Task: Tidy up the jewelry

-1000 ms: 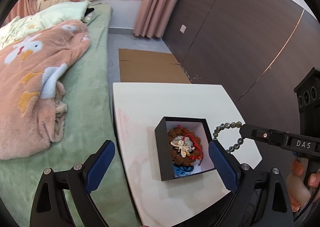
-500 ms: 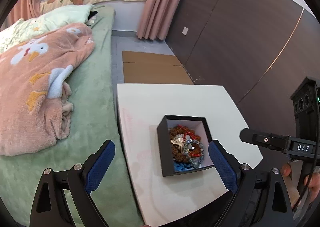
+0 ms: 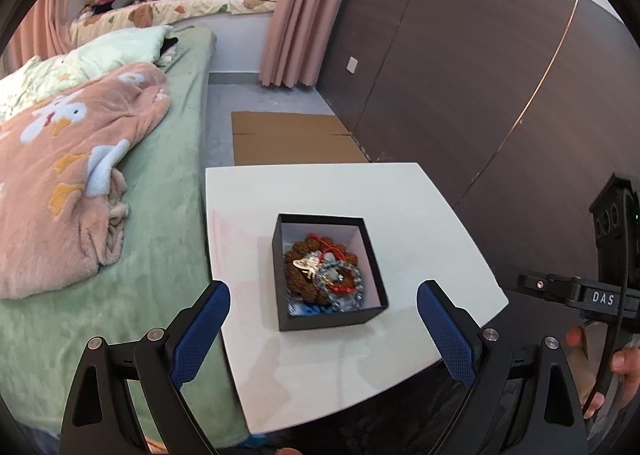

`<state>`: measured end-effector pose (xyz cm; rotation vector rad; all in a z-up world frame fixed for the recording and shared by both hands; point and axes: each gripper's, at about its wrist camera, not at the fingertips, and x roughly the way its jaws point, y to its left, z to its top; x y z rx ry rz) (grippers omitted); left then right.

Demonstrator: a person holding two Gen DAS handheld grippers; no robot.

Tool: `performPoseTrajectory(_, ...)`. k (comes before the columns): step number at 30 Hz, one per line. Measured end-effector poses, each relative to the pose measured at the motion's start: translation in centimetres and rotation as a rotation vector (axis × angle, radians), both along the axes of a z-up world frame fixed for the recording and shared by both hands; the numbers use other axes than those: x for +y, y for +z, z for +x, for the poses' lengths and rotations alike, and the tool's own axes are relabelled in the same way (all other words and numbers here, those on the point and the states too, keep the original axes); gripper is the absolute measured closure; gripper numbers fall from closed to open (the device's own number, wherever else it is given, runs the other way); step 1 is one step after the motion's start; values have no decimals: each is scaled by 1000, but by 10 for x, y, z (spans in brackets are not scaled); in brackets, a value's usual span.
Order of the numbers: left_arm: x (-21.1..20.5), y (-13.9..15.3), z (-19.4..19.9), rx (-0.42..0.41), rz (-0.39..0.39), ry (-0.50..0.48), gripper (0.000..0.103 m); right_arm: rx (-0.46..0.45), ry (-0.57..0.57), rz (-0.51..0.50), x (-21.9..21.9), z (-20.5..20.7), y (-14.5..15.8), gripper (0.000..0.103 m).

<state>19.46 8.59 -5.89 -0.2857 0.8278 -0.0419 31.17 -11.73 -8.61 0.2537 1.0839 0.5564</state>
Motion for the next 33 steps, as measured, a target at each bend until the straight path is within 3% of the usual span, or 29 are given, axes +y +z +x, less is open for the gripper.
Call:
performPoseTrajectory(3,-11,7,-9,-13,13,6,8,-6,-23,22,-17,-10,1,26)
performPoseTrajectory(7,-27,15,-20,-11,23,-14,8,-24,-34,12,-29,-22,8,24)
performPoseTrajectory(8,-30,17,-23,-12,25,-20,8,-27,-33,14,-31,-25,10,20)
performPoseTrajectory(10,-37,23,-31,-29,29,-28,2,-36,-30,26,-34,-31,14,2)
performPoseTrajectory(33,-81,64,-105,-126,110,-77,0,-180,-57,-15,-75,-116,62,0)
